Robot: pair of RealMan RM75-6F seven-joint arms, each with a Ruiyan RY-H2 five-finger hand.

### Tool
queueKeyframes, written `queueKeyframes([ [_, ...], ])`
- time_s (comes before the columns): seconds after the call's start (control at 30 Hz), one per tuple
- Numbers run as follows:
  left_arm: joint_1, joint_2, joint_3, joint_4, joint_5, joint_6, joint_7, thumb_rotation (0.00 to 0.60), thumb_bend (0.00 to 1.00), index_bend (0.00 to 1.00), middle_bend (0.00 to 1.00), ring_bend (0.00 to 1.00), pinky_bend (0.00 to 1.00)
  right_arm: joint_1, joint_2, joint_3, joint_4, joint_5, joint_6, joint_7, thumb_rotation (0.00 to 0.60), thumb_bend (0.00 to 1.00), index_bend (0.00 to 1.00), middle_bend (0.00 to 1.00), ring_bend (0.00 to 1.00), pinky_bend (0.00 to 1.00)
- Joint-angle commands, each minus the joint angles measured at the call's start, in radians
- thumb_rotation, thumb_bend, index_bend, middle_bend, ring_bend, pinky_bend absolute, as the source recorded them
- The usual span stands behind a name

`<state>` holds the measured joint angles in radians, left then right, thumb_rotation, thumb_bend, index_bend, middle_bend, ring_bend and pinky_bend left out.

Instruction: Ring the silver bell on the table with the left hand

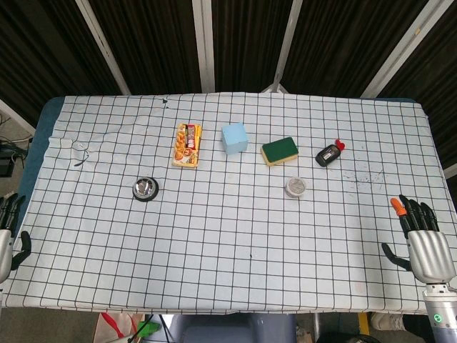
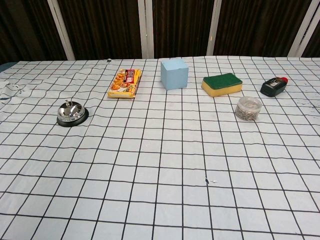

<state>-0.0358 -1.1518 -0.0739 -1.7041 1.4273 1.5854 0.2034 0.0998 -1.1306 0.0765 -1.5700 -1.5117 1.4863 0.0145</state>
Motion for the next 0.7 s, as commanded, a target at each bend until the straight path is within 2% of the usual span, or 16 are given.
queueKeyframes([
  [0.03,0.004,0.004,-0.001,-0.005,-0.002,0.005,-0.001,0.600,0.85,0.05,0.05,0.00,0.01,0.000,-0.003,0.004,0.003,0.008,-0.001,-0.010,0.600,0.30,0.08,0.00,0.02,0.00],
  [0.37,0.021,0.015,-0.004,-0.017,-0.006,0.028,-0.009,0.600,0.85,0.05,0.05,0.00,0.01,0.000,-0.003,0.008,0.005,0.012,0.001,0.002,0.600,0.30,0.08,0.00,0.02,0.00],
  [0.53,0.006,0.015,-0.005,-0.021,-0.005,-0.001,0.003,0.600,0.85,0.05,0.05,0.00,0.01,0.002,-0.003,0.007,0.007,0.011,-0.006,0.006,0.600,0.30,0.08,0.00,0.02,0.00],
  [0.7,-0.057,0.003,-0.018,0.004,0.018,-0.076,0.024,0.600,0.85,0.05,0.05,0.00,0.01,0.005,-0.005,0.003,0.008,0.007,-0.012,0.008,0.600,0.31,0.08,0.00,0.02,0.00],
])
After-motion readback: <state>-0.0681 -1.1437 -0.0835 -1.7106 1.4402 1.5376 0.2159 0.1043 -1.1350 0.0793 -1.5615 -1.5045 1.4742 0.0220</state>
